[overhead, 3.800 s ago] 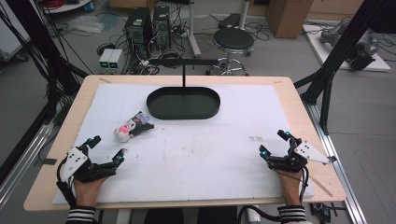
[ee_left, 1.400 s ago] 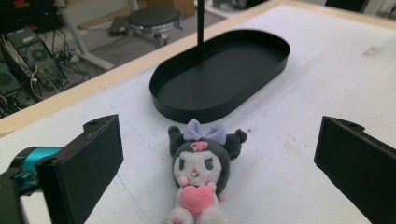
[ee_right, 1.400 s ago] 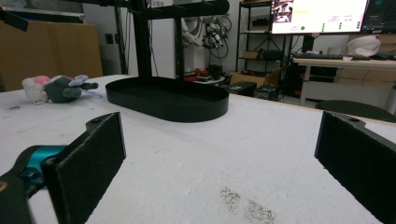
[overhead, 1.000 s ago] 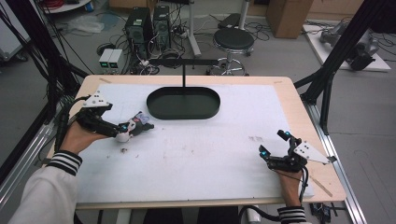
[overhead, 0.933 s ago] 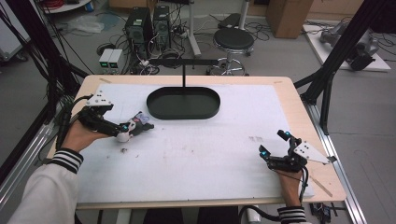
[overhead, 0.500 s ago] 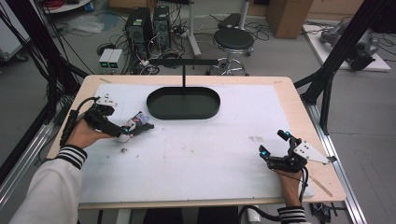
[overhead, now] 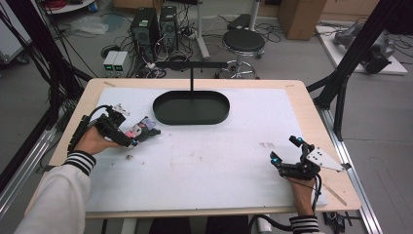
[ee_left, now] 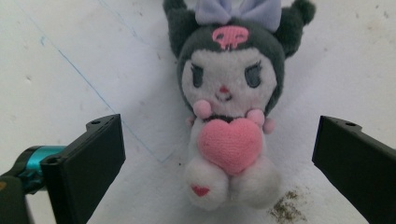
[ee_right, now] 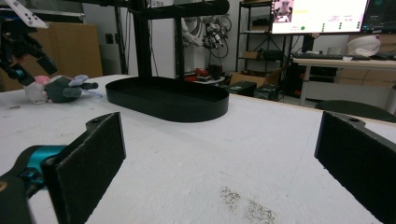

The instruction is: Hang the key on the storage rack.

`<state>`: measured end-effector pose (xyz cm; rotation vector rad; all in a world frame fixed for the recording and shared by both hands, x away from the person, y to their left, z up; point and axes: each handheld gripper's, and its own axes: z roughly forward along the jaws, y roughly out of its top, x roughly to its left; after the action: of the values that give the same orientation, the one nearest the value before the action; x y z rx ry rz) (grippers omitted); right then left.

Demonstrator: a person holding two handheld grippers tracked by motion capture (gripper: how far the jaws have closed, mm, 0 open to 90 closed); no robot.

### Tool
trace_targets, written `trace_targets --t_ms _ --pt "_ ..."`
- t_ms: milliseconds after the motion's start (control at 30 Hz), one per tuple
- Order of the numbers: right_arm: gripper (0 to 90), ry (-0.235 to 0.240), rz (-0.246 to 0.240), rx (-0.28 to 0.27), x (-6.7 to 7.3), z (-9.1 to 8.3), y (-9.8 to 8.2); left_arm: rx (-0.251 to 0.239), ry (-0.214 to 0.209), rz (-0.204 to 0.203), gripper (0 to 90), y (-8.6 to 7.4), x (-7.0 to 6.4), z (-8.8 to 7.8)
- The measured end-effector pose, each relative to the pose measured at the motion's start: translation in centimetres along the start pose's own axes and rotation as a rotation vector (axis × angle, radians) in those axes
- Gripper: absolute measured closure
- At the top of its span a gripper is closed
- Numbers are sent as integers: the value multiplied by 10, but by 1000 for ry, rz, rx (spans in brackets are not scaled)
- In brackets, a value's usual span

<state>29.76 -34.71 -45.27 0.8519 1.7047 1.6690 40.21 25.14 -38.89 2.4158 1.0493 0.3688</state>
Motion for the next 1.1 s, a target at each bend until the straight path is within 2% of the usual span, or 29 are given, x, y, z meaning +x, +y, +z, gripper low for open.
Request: trace_targets --t_ms 167,233,300,467,600,867,933,1000,1100 --pt "8 0 -1 -2 0 0 0 57 -1 -5 34 0 -1 5" --pt "8 1 -1 -2 0 0 0 64 -1 -11 118 0 -1 6" --pt "8 1 0 -2 0 0 0 70 9 -16 129 0 -1 7" --pt "8 1 -1 -2 0 0 0 95 6 -26 144 0 -1 9" --pt "8 0 1 -4 0 0 0 107 -7 -36 190 0 -1 11" --pt "8 0 3 -4 0 0 0 123 -18 -36 316 1 -3 13" --pt "8 0 5 -4 0 0 0 132 -25 -28 378 1 -4 13" --pt "8 1 3 -3 0 0 0 145 -18 -23 452 2 -6 14" --pt "8 -1 5 -3 0 0 0 150 0 -23 501 3 -9 14"
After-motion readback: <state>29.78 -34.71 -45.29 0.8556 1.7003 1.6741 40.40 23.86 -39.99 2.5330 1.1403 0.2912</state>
